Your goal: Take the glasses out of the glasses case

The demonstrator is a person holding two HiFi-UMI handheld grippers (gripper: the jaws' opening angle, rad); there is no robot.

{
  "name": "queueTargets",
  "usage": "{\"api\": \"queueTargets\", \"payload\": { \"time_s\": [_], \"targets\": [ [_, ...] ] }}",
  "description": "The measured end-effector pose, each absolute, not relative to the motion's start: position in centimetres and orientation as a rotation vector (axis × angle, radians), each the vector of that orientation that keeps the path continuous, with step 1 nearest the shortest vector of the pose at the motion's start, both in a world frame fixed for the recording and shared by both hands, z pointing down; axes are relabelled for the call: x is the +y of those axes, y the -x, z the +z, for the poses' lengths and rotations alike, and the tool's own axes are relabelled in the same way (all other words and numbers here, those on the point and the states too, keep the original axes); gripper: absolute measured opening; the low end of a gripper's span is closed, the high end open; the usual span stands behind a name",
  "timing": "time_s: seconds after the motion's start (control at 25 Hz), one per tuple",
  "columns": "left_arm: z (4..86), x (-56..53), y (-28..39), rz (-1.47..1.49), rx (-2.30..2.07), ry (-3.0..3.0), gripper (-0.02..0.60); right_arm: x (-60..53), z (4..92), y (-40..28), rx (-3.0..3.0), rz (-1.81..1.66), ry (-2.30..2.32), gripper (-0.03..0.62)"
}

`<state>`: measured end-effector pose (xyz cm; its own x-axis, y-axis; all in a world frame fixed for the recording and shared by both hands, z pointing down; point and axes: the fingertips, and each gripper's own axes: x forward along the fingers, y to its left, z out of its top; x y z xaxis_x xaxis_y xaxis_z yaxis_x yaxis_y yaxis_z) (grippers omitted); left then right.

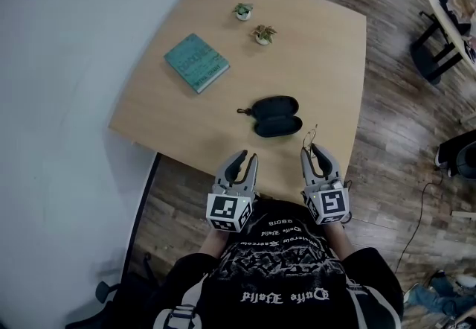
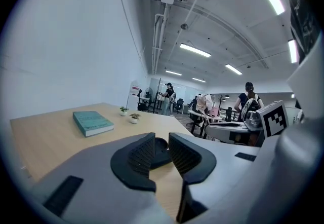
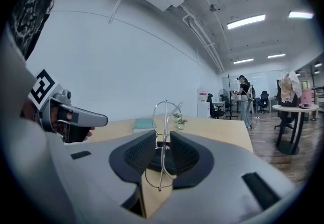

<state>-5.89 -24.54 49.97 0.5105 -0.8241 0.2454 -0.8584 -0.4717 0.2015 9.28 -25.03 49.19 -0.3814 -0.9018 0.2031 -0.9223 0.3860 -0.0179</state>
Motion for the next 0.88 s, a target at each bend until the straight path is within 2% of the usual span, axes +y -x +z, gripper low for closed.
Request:
{"api": "queueTargets", "payload": {
  "time_s": [0.12,0.16,0.88],
  "targets": [
    [50.2,-24.7,6.1,0.152,-1.409,-2.446,0.009,-25.4,49.1,-8.9,-2.488,0.180,-1.627,0.092],
    [50.2,-24.8,6.1,0.146,-1.399,-2.446,0.003,-25.5,49.1,-8.7,-2.491,0.177,-1.622,0.092],
    [50.2,-25.3,5.7,0.125,-1.336,-2.465,0.003,-26.5,49.2,-8.3,-2.486,0.172,-1.596,0.091]
  ]
}}
